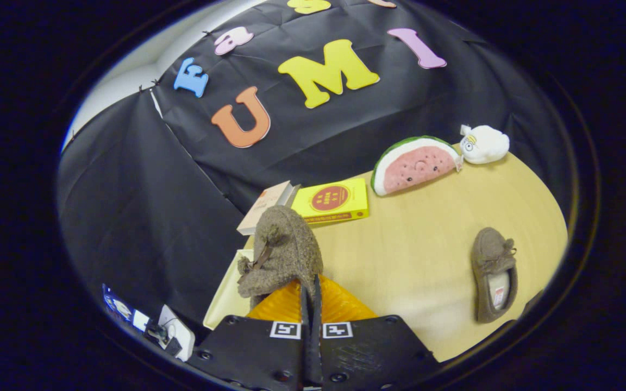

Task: Open the storage box then place both shoes into the box .Put the left shoe in first, then the right shoe, with the right side of both shoes facing outward in a uniform manner.

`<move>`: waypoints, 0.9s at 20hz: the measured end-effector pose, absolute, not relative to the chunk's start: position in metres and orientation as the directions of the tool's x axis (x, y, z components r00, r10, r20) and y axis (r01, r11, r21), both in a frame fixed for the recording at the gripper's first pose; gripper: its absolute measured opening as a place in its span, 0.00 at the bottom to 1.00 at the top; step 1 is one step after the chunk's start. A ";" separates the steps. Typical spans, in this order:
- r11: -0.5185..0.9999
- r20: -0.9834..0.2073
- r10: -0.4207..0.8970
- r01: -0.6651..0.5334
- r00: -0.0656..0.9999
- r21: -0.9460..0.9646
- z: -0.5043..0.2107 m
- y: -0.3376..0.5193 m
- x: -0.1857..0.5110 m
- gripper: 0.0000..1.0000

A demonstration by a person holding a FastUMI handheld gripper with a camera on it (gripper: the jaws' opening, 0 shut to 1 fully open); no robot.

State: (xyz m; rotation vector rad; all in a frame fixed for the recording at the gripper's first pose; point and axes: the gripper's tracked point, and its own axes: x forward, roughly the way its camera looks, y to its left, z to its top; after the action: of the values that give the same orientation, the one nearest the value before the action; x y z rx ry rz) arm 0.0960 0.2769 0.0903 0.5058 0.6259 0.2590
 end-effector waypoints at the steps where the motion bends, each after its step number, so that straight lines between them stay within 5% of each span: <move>1: 0.837 -0.484 0.392 -0.086 0.782 0.541 0.096 0.291 0.098 0.00; 8: 0.789 -0.470 0.429 -0.066 0.771 0.611 0.101 0.384 0.115 0.00; 18: 0.703 -0.554 0.392 0.149 0.735 0.696 0.015 0.444 0.125 0.00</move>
State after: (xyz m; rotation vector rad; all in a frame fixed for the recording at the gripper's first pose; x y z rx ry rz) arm 0.1250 0.4438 0.0150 0.7978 0.7524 0.1504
